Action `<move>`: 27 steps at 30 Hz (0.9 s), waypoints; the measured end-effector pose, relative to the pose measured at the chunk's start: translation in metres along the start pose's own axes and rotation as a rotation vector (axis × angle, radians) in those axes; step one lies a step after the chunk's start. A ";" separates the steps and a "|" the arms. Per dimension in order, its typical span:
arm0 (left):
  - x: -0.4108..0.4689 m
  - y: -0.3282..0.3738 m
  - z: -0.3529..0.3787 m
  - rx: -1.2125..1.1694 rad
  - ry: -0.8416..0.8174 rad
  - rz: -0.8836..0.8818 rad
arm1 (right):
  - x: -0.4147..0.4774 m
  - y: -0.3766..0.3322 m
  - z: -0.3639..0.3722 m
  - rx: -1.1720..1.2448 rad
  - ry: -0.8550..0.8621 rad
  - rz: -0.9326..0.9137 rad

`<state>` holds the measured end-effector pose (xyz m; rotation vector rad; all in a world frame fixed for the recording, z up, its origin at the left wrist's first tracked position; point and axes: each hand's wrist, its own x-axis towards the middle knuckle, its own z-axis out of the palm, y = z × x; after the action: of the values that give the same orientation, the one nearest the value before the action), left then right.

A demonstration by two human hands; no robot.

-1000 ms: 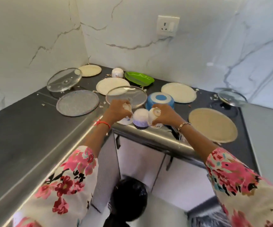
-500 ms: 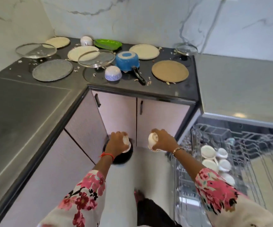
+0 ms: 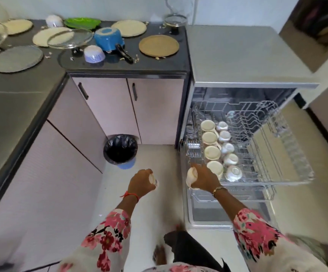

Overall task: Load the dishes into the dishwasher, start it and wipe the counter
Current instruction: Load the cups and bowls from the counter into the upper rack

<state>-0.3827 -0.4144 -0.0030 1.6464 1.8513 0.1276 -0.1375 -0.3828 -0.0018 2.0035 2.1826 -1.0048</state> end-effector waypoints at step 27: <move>0.225 0.275 0.060 -0.120 0.275 0.027 | 0.201 0.248 -0.189 0.207 0.128 0.014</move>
<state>-0.1171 -0.1715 -0.0088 1.6354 1.9784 0.4893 0.1252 -0.1244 -0.0459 2.2257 2.2039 -1.1767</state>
